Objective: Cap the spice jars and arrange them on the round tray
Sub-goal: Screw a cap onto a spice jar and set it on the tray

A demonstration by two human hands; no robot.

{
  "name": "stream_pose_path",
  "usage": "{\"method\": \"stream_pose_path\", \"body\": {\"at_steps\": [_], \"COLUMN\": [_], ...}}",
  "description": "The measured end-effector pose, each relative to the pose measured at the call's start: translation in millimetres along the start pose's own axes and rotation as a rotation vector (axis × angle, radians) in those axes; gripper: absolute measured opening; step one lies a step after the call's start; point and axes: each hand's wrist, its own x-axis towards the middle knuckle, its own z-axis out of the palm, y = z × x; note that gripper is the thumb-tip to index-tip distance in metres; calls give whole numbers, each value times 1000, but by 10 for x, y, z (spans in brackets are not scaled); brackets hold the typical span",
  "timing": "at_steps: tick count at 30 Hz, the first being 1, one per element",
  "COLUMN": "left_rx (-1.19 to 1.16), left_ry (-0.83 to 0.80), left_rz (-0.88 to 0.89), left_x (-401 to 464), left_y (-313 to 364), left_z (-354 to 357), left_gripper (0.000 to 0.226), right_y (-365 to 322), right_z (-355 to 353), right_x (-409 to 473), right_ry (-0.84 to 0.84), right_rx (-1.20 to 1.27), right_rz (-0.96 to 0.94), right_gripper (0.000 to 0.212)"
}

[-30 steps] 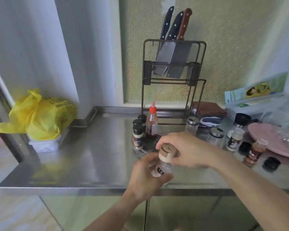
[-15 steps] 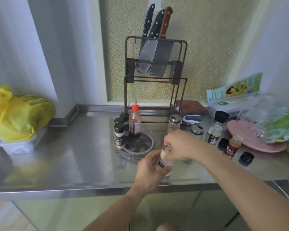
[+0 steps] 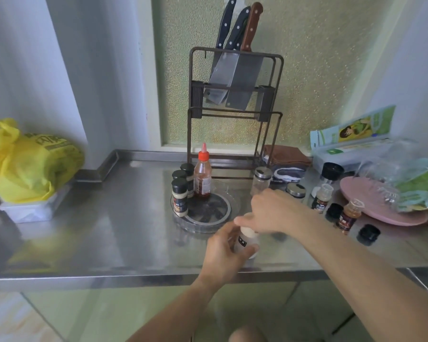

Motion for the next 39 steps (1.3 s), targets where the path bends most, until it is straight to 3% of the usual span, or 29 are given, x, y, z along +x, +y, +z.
{"method": "stream_pose_path", "body": {"at_steps": [2,4,7,9,12,15,20,22,26,29,31,34,37,39], "left_rx": [-18,-31,-29,-28,8,34,67,80,151,240,305,386,384,387], "left_ry": [3,2,-9,-4,12,20,26,17,-51,-87,17,363,579,554], "left_rz": [-2,-6,-5,-5,15,33,37,25,69,108,153,290,184,26], "left_x": [-3,0,-7,-3,-8,-12,-29,-51,-113,-234,-310,-279,-53,117], "left_y": [10,13,20,14,14,19,55,103,150,138,122,152,170,114], "left_z": [2,6,6,3,13,28,16,2,-57,-145,-314,-655,-973,-1133], "left_gripper": [45,46,46,45,46,47,47,50,64,72,58,28,18,34], "right_y": [-13,-9,-2,5,25,-2,-5,-1,-43,-48,-38,-41,-166,-324], "right_z": [9,40,73,95,154,201,259,377,794,934,907,659,340,211], "right_x": [-8,9,28,36,46,73,31,16,-92,-103,-84,-17,148,312], "right_ry": [-58,-30,18,-17,63,116,181,219,253,319,367,459,531,532], "right_rx": [26,21,38,61,95,86,143,208,536,665,700,854,942,944], "right_rz": [-34,-47,13,-34,-22,9,46,71,211,303,337,343,267,219], "right_gripper": [48,34,50,46,30,41,43,37,60,63,59,55,54,46]}}
